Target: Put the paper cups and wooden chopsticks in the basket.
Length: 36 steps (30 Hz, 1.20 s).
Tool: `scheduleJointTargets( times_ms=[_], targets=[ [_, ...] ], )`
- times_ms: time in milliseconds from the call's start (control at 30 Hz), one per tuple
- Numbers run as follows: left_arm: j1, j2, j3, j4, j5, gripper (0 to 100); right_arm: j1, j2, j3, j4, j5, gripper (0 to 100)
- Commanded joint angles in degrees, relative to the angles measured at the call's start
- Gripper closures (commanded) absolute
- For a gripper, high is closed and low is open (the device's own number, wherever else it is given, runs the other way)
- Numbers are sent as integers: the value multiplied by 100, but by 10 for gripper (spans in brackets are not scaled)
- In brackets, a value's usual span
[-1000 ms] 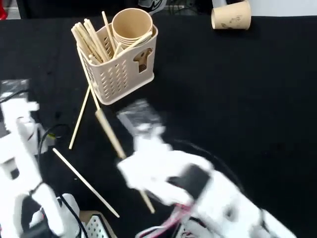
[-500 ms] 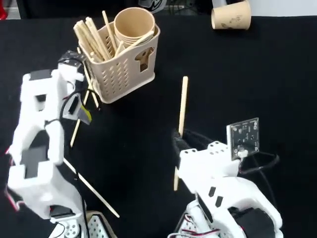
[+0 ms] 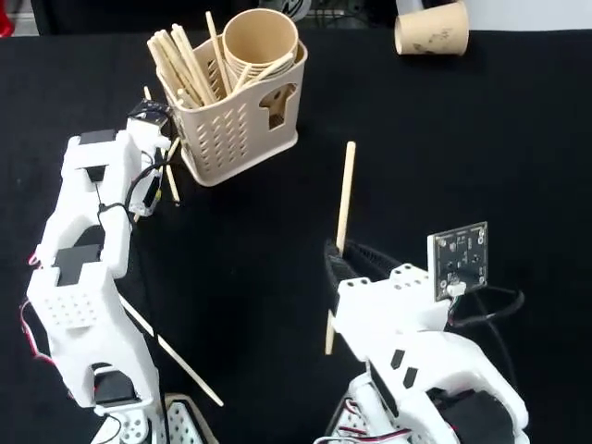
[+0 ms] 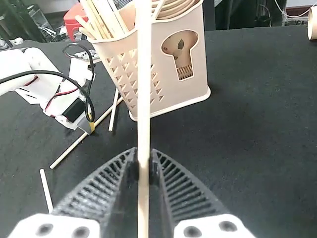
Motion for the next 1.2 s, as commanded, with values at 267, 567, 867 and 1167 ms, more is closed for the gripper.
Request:
scheduleJointTargets(
  times_ms=[267,567,867,1167],
  targets=[
    [-110,-2224,1297,774,44,971,97,40,-75,0,62,987],
    [-593,-5960,3451,774,123,971,97,40,-84,-18,62,987],
    [-1077,-7701,4215,738,475,971,97,40,-84,-316,62,987],
    [-1042,-10066,5121,-1090,2462,971,2268,40,-558,-1705,62,987]
  ],
)
